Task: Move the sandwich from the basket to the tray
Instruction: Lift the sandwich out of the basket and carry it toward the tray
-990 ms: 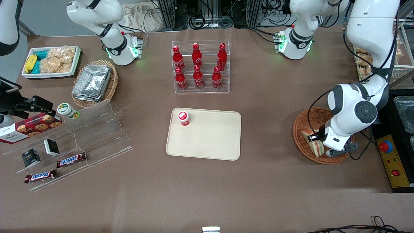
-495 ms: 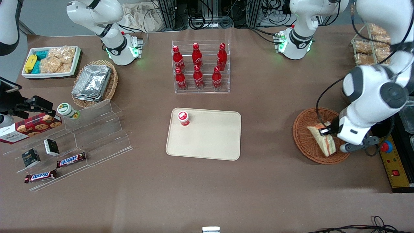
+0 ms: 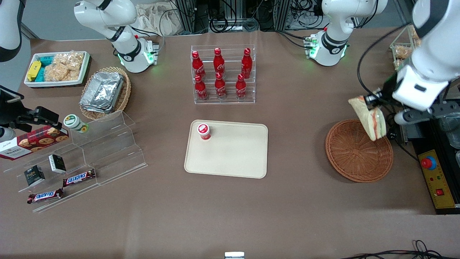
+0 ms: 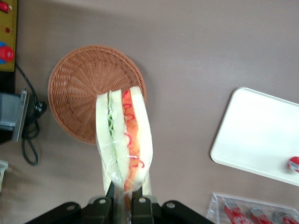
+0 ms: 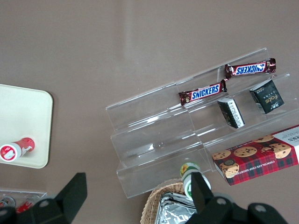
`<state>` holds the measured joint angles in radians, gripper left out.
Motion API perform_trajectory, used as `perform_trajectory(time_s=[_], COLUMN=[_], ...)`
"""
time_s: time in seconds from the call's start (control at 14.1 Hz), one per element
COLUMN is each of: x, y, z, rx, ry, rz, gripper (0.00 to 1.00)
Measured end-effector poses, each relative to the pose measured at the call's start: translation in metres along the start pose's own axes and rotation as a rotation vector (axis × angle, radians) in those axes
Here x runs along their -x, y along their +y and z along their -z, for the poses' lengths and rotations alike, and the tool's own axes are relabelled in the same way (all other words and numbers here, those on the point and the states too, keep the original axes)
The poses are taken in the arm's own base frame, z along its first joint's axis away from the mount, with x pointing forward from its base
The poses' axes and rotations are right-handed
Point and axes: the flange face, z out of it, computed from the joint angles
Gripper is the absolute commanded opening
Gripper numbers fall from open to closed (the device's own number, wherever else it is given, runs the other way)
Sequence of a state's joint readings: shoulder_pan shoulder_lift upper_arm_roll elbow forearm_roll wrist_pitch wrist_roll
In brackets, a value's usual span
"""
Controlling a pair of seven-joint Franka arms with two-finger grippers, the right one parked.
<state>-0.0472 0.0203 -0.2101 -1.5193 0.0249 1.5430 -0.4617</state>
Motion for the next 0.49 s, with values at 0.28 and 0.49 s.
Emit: perform_trajectory(time_s=[0.28,0.49], x=[0.08,0.123], y=[0.118,0.204], z=[0.023,-0.012], rx=[-0.002,0.008], ry=[0.028,0.047], rz=[0.033,0.07], gripper=[0.0,0.0])
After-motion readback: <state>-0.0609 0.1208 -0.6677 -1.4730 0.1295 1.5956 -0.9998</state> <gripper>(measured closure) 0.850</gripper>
